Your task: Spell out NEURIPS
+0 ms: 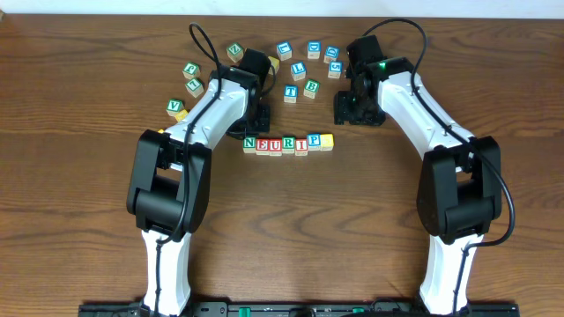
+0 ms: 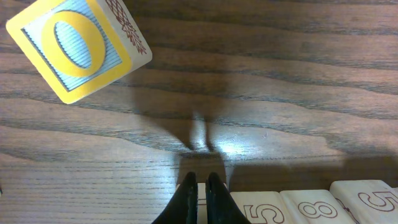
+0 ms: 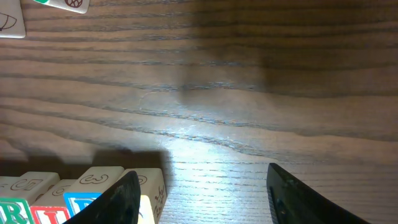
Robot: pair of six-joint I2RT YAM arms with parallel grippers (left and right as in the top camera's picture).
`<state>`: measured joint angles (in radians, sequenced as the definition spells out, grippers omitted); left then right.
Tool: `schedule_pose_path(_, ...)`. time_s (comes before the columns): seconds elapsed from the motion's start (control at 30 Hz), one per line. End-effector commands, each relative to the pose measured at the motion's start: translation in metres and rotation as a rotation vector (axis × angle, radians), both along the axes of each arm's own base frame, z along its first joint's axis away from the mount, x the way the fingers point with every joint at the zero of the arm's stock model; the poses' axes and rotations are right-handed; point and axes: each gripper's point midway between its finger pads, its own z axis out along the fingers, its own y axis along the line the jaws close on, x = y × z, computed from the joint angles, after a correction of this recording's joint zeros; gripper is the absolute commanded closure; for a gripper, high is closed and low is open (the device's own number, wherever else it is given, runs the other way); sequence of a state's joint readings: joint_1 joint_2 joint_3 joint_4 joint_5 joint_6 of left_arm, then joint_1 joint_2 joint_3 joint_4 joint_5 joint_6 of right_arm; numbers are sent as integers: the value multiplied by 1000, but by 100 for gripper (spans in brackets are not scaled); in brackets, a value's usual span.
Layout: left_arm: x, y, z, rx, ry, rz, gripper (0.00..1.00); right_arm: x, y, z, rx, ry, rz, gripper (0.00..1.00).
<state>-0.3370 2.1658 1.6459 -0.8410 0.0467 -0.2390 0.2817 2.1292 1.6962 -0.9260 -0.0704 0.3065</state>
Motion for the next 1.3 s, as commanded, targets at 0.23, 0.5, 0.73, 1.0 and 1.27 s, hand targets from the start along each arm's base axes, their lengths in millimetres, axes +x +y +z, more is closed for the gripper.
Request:
schedule_pose_path(0.23,-6,2,-7,11,30,4,92,4,0,3,-8,-13,-3,40)
schedule_pose_path(0.5,-8,2,-7,13,36,4,93,4,0,3,-8,-13,-3,40)
schedule_pose_path(0.73,-7,2,-7,12,34,4,92,4,0,3,-8,-13,-3,40)
schedule_pose_path(1.0,-7,-4,-7,-18,35,-1,93,4,0,3,-8,-13,-3,40)
schedule_pose_path(1.27,-6,-4,-7,-20,32,-1,92,4,0,3,-8,-14,-3,40)
